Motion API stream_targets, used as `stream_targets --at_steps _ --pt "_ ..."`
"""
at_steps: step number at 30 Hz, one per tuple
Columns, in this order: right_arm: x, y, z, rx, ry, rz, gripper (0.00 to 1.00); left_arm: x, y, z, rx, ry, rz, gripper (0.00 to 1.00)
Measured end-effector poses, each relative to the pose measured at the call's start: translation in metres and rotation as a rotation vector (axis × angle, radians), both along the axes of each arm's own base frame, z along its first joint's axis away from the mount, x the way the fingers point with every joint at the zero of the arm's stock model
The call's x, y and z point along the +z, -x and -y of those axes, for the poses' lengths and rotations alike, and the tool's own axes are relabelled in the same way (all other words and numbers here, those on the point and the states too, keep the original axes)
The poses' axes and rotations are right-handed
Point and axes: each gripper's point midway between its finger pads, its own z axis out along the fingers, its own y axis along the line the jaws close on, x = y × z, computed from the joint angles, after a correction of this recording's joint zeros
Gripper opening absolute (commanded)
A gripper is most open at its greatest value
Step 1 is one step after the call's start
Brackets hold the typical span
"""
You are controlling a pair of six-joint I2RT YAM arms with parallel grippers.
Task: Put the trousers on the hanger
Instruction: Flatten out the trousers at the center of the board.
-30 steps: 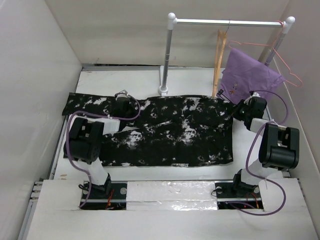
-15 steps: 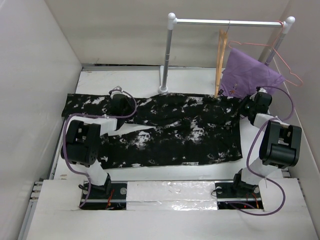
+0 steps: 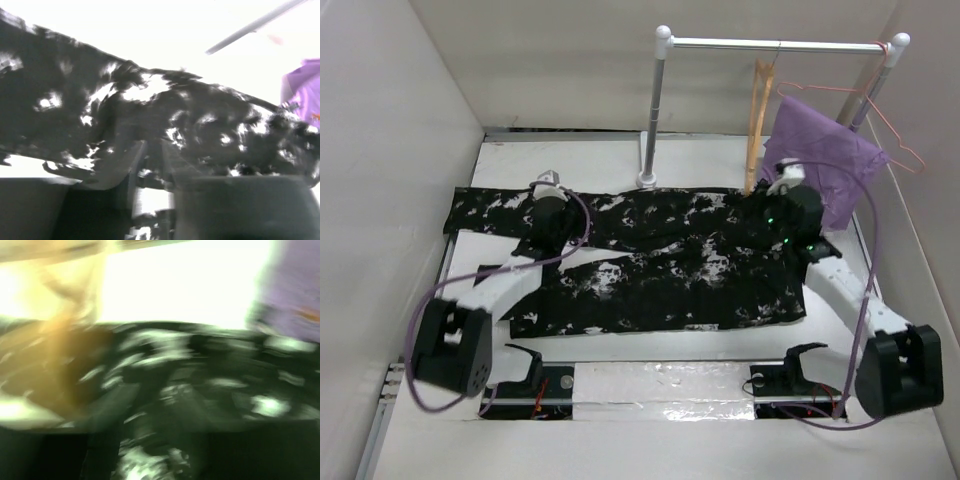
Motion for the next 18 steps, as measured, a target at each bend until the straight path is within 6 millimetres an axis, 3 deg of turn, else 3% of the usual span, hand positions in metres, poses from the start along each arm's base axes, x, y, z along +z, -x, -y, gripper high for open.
stream_targets --at_steps 1,2,5,7,9,11,13,18 --pt "0.002 0.013 -0.024 0.065 0.001 0.019 0.00 0.013 0.007 0.000 -0.002 0.015 0.038 0.04" --pt "0.000 0.028 -0.052 0.146 0.002 0.027 0.00 0.026 0.013 -0.001 -0.004 0.029 0.074 0.00" --pt "-0.024 0.077 -0.134 0.392 0.048 -0.008 0.00 0.059 0.031 -0.005 -0.005 0.076 0.168 0.00" --pt "-0.045 0.114 -0.187 0.561 0.107 -0.042 0.11 0.080 0.042 -0.007 -0.009 0.108 0.223 0.00" --pt "-0.065 0.150 -0.233 0.716 0.172 -0.077 0.43 0.103 0.054 -0.010 -0.009 0.132 0.277 0.00" --pt "-0.080 0.179 -0.268 0.834 0.230 -0.088 0.62 0.120 0.064 -0.014 -0.004 0.144 0.313 0.05" --pt "-0.092 0.201 -0.298 0.927 0.273 -0.092 0.63 0.136 0.074 -0.018 0.003 0.153 0.346 0.18" --pt "-0.112 0.238 -0.377 1.079 0.369 -0.060 0.64 0.166 0.092 -0.027 0.023 0.162 0.387 0.28"
